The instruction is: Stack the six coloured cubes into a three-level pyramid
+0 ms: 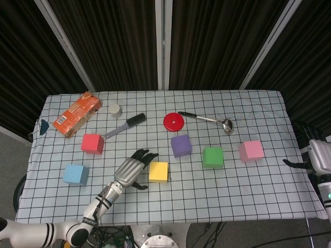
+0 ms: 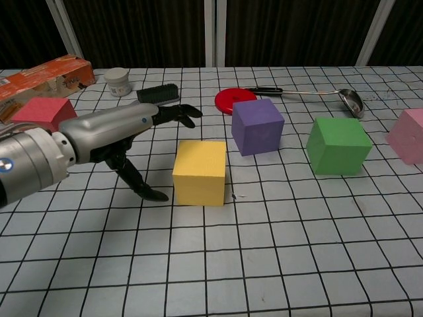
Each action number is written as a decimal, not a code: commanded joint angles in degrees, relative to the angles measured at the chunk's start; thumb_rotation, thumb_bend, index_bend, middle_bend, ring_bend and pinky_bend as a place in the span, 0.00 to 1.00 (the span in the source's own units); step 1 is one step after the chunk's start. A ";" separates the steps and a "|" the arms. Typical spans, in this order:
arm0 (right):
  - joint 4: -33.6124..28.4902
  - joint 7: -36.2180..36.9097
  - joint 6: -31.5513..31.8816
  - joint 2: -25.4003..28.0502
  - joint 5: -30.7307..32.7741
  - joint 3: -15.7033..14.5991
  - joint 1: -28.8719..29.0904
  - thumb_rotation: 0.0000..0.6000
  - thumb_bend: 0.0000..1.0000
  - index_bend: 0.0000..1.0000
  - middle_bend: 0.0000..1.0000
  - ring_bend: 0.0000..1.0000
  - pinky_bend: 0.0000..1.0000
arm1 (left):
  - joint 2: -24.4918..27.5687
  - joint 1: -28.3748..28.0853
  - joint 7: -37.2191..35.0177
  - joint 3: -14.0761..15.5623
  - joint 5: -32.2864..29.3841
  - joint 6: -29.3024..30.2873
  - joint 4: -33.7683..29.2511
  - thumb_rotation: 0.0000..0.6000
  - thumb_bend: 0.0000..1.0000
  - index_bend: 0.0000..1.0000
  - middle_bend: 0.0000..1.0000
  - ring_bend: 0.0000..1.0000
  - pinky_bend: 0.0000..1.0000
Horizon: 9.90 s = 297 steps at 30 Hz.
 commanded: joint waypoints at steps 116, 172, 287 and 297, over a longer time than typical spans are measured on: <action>0.21 -16.82 -21.01 -13.93 -1.20 4.58 24.20 1.00 0.00 0.00 0.09 0.00 0.00 | 28.62 19.64 -25.01 1.22 -4.51 23.33 5.18 1.00 0.00 0.04 0.08 0.00 0.09; -3.35 -50.41 -15.06 -30.50 31.38 0.50 42.19 1.00 0.17 0.00 0.48 0.04 0.00 | 25.09 29.53 -40.34 2.74 8.55 28.28 12.69 1.00 0.00 0.04 0.08 0.00 0.06; -14.65 -50.22 -14.76 -12.24 34.81 -12.68 37.58 1.00 0.01 0.00 0.14 0.00 0.00 | 23.59 29.08 -43.04 2.94 9.19 23.01 14.67 1.00 0.00 0.04 0.08 0.00 0.06; -6.48 -44.62 -13.76 -19.04 25.33 -11.23 34.01 1.00 0.03 0.00 0.21 0.00 0.00 | 22.32 29.34 -42.52 3.11 8.81 23.18 16.14 1.00 0.00 0.04 0.08 0.00 0.06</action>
